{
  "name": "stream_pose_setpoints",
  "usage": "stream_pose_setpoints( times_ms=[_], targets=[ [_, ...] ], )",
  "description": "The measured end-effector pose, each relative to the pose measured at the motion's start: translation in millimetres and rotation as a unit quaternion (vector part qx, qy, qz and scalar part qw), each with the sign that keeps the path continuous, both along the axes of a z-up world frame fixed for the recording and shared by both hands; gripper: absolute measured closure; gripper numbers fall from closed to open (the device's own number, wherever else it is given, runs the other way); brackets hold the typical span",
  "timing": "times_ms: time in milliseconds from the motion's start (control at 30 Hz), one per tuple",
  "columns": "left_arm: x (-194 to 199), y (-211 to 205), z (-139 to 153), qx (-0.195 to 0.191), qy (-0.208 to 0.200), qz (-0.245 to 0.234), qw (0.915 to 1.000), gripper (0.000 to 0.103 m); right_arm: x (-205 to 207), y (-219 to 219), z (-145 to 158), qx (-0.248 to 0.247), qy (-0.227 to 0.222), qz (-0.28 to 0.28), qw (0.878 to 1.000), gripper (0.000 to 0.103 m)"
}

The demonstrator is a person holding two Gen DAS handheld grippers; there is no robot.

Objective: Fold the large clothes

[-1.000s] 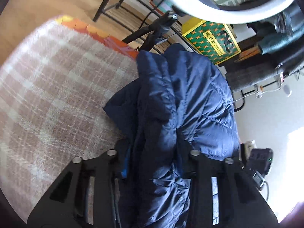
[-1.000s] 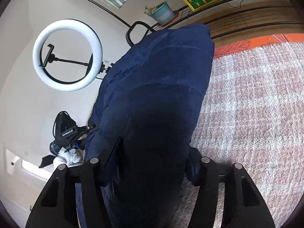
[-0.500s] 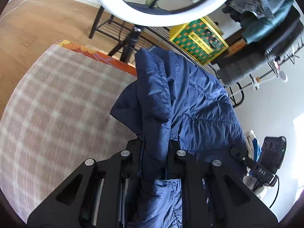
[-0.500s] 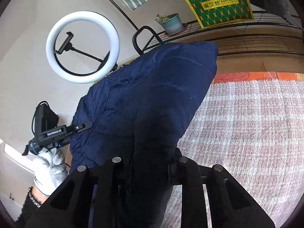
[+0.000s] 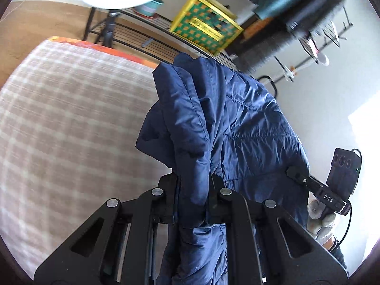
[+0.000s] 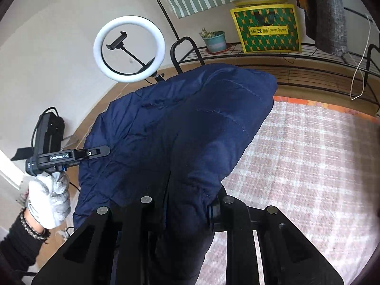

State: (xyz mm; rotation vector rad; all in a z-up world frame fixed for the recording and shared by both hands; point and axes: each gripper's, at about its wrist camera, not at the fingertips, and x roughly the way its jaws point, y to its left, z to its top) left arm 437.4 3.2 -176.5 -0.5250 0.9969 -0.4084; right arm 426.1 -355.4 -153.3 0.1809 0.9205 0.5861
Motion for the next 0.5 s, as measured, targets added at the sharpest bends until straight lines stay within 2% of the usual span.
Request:
stream_pose_setpoints(
  times_ms=[200,500],
  targets=[
    [-15,-77,30,-0.008,-0.015,-0.042,0.9990,0.091,-36,-64,32,-0.022,-0.028,-0.026,0.999,0.082],
    [-8,-221,72,-0.013,-0.058,-0.106,0.9926,0.091,-52,-175,79,-0.055,-0.081,-0.070,0.993,0.083]
  ],
)
